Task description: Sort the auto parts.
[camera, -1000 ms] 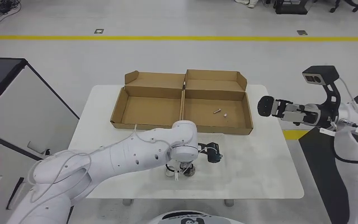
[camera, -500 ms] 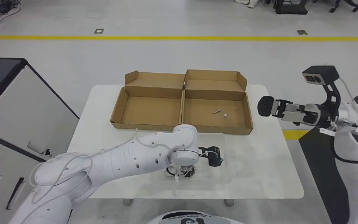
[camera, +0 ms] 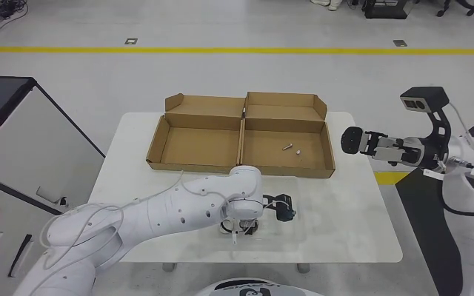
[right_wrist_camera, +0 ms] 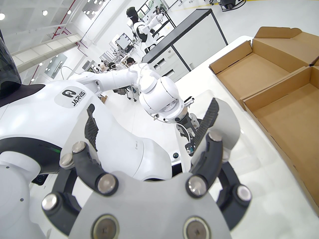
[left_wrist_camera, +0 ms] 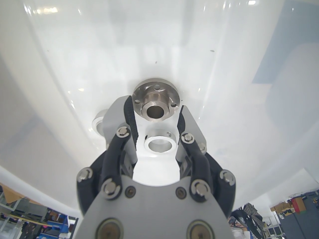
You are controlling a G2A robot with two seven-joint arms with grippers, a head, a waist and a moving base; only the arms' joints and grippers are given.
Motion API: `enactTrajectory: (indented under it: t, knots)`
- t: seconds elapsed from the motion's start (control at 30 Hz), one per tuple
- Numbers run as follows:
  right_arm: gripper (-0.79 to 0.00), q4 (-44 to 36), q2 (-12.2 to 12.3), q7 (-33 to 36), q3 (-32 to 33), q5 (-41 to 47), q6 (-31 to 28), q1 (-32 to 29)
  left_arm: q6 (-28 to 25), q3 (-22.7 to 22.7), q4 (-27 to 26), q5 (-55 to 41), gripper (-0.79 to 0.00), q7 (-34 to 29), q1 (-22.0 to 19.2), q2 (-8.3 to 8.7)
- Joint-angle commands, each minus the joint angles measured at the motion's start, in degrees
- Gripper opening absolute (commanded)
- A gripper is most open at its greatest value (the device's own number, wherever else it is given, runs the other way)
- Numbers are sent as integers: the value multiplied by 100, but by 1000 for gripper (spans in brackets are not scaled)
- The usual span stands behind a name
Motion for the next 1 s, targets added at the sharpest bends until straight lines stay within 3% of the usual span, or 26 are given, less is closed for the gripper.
enactTrajectory:
  t: [0.0, 0.63, 0.97]
  knots:
    - [0, 0, 0, 0, 0, 0, 0, 0, -25, -11, 33, -9, -388, 25, -4, -3]
    - [0, 0, 0, 0, 0, 0, 0, 0, -143, 2, 200, -67, -434, 143, 21, -37]
    - [0, 0, 0, 0, 0, 0, 0, 0, -163, 2, 234, -58, -523, 164, 68, -37]
